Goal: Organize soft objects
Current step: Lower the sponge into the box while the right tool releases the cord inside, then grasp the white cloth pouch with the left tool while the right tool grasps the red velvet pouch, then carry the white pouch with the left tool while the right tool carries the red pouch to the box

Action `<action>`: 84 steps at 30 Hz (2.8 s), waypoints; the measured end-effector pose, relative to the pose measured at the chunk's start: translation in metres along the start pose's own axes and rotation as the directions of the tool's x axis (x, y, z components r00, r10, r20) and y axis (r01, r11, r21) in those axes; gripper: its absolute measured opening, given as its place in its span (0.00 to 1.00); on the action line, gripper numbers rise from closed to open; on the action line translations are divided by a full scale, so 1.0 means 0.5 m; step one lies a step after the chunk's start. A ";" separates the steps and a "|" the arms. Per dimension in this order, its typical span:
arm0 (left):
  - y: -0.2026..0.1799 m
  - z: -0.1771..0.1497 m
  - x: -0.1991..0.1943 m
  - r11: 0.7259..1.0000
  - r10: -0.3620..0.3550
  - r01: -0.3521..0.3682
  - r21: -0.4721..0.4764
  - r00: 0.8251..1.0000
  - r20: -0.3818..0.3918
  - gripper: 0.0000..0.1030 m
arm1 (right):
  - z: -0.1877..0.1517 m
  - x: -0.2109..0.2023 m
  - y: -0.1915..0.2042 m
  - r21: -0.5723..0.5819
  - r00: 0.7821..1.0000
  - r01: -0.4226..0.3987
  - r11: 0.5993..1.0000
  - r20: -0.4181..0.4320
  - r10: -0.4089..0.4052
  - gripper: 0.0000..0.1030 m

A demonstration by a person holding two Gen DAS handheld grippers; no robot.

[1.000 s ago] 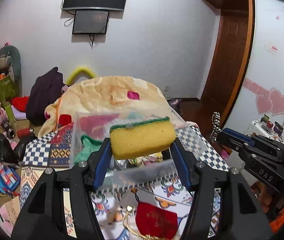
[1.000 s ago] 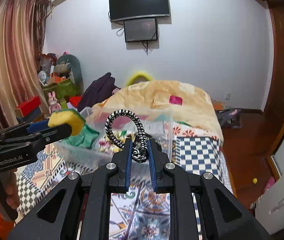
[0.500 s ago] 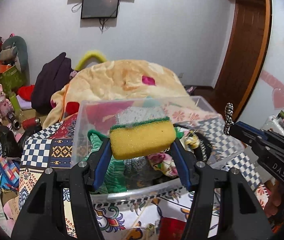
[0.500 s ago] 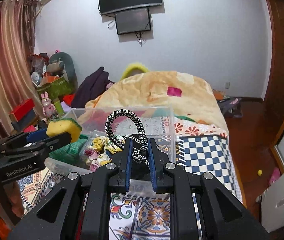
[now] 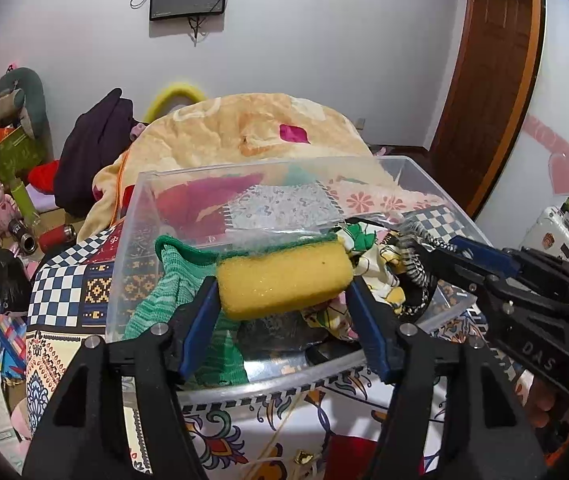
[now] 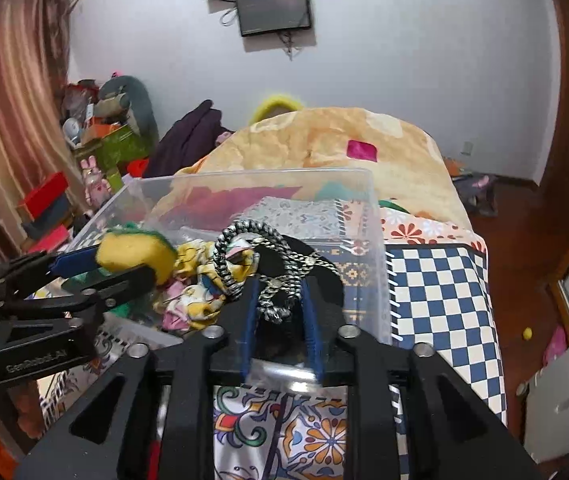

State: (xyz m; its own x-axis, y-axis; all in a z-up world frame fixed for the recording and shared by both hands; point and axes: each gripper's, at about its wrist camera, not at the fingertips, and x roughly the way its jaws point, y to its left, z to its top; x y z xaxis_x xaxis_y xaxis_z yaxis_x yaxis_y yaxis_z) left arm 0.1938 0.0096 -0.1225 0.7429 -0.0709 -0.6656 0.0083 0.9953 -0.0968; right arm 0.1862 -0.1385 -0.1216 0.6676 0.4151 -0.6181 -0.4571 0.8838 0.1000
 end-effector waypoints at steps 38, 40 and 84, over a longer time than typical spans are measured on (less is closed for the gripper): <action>0.048 -0.281 -0.154 0.998 0.014 -0.023 -0.059 0.988 -0.153 0.92 | -0.157 -0.035 0.115 -0.121 0.981 -0.147 0.982 -0.145 0.129 0.79; 0.045 -0.281 -0.152 0.998 0.020 -0.028 -0.051 0.989 -0.149 0.92 | -0.162 -0.041 0.105 -0.113 0.982 -0.142 0.983 -0.139 0.126 0.79; -0.043 -0.203 -0.133 0.993 -0.118 0.120 0.018 0.990 -0.081 0.19 | -0.158 -0.113 -0.005 -0.021 0.997 -0.036 0.999 -0.074 0.034 0.17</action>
State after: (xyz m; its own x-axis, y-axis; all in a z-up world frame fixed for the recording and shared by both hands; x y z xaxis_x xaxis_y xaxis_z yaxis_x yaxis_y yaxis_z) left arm 0.0764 -0.0140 -0.1512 0.6803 -0.1927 -0.7072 0.1088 0.9807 -0.1626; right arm 0.1030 -0.1814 -0.1486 0.6063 0.4279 -0.6703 -0.4931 0.8636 0.1053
